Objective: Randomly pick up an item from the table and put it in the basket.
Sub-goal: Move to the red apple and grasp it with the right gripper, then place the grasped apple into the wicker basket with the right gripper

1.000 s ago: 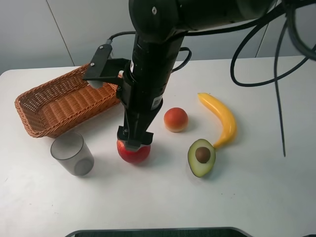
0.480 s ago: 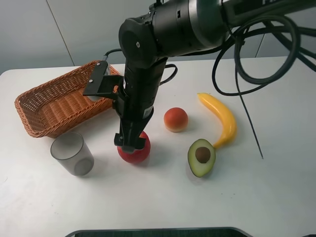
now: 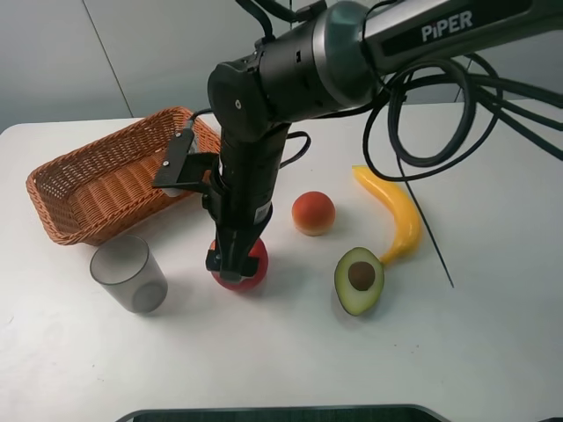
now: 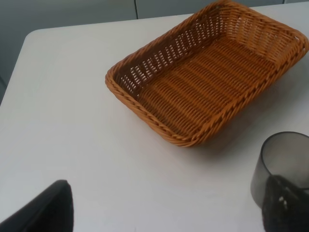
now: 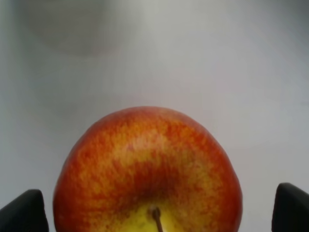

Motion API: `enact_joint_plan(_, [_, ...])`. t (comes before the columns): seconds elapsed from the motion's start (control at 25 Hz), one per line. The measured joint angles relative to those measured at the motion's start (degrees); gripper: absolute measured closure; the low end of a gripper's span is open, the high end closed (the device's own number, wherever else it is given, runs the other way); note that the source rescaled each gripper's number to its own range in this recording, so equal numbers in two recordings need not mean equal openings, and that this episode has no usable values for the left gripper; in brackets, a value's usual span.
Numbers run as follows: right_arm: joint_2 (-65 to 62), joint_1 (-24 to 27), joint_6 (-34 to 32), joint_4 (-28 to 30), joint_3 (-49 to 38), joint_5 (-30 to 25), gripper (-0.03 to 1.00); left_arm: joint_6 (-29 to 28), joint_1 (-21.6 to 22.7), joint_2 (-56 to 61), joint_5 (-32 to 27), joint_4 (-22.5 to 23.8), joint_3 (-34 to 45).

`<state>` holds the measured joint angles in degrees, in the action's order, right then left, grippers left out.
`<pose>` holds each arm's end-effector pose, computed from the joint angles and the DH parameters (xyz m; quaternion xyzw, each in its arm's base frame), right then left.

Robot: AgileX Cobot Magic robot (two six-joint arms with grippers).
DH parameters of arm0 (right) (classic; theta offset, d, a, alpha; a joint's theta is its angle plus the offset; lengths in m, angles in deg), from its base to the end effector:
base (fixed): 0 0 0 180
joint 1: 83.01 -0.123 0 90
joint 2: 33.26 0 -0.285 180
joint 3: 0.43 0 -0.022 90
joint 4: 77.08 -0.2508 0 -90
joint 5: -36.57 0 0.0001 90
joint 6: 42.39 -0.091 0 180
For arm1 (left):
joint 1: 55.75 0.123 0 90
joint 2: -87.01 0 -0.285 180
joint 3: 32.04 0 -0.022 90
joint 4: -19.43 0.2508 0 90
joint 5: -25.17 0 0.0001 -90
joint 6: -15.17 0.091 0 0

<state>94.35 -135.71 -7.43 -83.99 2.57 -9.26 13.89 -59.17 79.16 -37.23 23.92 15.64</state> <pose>0.2411 0.3294 0.1351 -0.6613 0.7441 0.0588 0.0750 -0.0074 0.0068 0.2795 0.0136 0.8561 0.0179 0.5163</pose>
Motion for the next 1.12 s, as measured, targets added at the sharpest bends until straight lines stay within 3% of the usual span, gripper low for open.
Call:
enact_joint_plan(0.52, [2.0, -0.1, 0.0, -1.8, 0.0, 0.5, -0.01, 0.0, 0.0, 0.0, 0.0, 0.0, 0.0])
enact_joint_plan(0.56, [2.0, -0.2, 0.0, -1.8, 0.0, 0.6, 0.1, 0.0, 0.0, 0.0, 0.0, 0.0, 0.0])
enact_joint_plan(0.6, [2.0, -0.2, 0.0, -2.0, 0.0, 0.6, 0.47, 0.0, 0.0, 0.0, 0.0, 0.0, 0.0])
enact_joint_plan(0.64, [2.0, -0.2, 0.0, -2.3, 0.0, 0.6, 0.95, 0.0, 0.0, 0.0, 0.0, 0.0, 0.0])
enact_joint_plan(1.12, [2.0, -0.2, 0.0, -2.6, 0.0, 0.0, 0.96, 0.0, 0.0, 0.0, 0.0, 0.0, 0.0])
